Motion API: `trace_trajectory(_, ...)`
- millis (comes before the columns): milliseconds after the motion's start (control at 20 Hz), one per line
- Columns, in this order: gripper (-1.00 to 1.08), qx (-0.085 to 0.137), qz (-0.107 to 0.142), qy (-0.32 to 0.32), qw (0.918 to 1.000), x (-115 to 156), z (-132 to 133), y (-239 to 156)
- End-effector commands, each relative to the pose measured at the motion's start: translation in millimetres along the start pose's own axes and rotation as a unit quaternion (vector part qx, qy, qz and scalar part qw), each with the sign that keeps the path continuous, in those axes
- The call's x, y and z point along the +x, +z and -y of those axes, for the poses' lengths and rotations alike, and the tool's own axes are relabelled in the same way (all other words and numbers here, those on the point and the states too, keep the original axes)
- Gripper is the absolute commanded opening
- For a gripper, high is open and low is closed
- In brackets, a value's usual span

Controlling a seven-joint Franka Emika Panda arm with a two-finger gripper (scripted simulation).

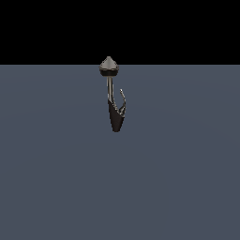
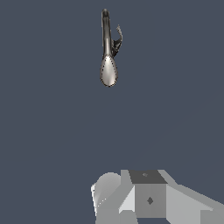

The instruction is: Turn on the faucet by rotating a designated handle.

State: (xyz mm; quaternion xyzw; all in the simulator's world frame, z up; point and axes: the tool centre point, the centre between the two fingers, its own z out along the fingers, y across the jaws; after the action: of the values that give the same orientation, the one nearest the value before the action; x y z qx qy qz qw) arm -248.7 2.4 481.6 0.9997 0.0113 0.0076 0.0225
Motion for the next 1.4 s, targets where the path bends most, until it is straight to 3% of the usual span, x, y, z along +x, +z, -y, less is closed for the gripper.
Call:
trace_trajectory(0,-1.0,0.0,0.0,0.0,1.0,0.0,0.0,0.0)
trace_trajectory(600,-1.0,-0.021,-0.006,0.009,0.9997,6.9,-6.4,-1.2)
trace_trajectory(1000,-1.0,-0.008,0.0,0.025,0.9997,18.0,-3.3,0.3)
trace_trajectory(1350,-1.0,0.021,0.014,0.065,0.9976,45.1,2.9,5.3)
